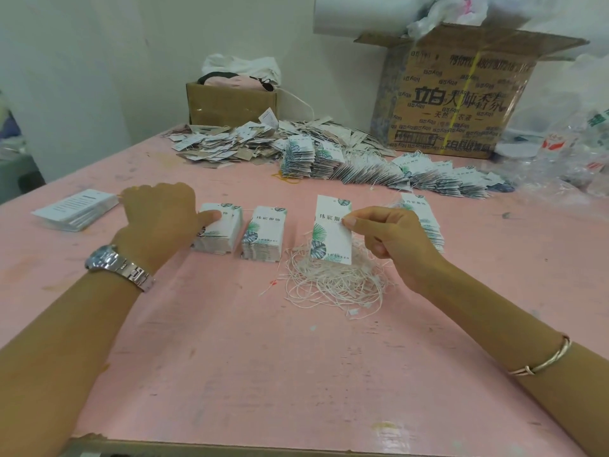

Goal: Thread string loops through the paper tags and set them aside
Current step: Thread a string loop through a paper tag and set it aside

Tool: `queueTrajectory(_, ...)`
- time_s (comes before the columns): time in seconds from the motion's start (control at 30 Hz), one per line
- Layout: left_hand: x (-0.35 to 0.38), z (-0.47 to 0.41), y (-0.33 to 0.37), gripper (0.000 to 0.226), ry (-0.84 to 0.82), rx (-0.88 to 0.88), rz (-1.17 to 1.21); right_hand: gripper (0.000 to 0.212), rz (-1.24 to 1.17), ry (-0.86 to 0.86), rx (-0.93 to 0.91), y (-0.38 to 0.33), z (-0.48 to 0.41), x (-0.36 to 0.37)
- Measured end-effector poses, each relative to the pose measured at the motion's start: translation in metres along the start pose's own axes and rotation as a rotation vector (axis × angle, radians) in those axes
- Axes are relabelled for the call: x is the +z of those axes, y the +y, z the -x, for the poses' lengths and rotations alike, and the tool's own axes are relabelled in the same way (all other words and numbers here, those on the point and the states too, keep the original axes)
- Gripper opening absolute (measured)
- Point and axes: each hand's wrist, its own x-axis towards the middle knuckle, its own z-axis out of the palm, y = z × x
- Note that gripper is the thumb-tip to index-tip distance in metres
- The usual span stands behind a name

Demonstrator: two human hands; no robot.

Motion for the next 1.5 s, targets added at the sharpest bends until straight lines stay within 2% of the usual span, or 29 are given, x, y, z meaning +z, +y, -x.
queueTrajectory(0.2,0.004,-0.006,-0.009,0.058,0.018,-0.041,0.071,0.005,0.015,-0.02,0.014,0.001,0.001,0.001)
queueTrajectory(0.37,0.006,-0.017,-0.016,0.06,-0.202,-0.09,0.285,0.005,0.021,-0.028,0.018,0.001,0.002,0.002)
queueTrajectory(0.53,0.0,-0.019,-0.014,0.061,-0.318,-0.142,0.485,0.008,0.025,-0.039,0.019,0.0,0.004,0.003)
queueTrajectory(0.7,-0.001,-0.021,-0.014,0.054,-0.329,-0.148,0.566,0.006,0.024,-0.044,0.024,-0.001,0.004,0.002)
queueTrajectory(0.8,0.0,-0.02,-0.016,0.034,-0.302,-0.12,0.628,0.01,0.03,-0.047,0.027,-0.001,0.004,0.002)
queueTrajectory(0.97,-0.004,-0.019,-0.016,0.037,-0.218,-0.11,0.738,0.01,0.025,-0.053,0.02,-0.002,0.005,0.003)
queueTrajectory(1.03,-0.014,-0.014,-0.008,0.036,-0.171,-0.067,0.921,0.008,0.028,-0.042,0.003,-0.001,0.005,0.003)
queueTrajectory(1.13,-0.034,0.005,0.016,0.029,-0.288,0.056,1.242,0.008,0.023,-0.013,-0.031,-0.001,0.004,0.002)
queueTrajectory(1.2,-0.04,0.02,0.036,0.029,-0.32,0.146,1.36,0.008,0.008,-0.004,-0.046,-0.002,0.004,0.001)
queueTrajectory(1.27,-0.04,0.035,0.056,0.027,-0.288,0.232,1.438,0.006,-0.007,-0.009,-0.075,-0.002,0.005,0.001)
queueTrajectory(1.37,-0.035,0.051,0.077,0.026,-0.2,0.324,1.468,0.001,-0.03,-0.033,-0.212,-0.002,0.006,0.003)
queueTrajectory(1.5,-0.028,0.058,0.084,0.029,-0.101,0.311,1.471,0.007,-0.058,-0.036,-0.371,-0.005,0.01,0.007)
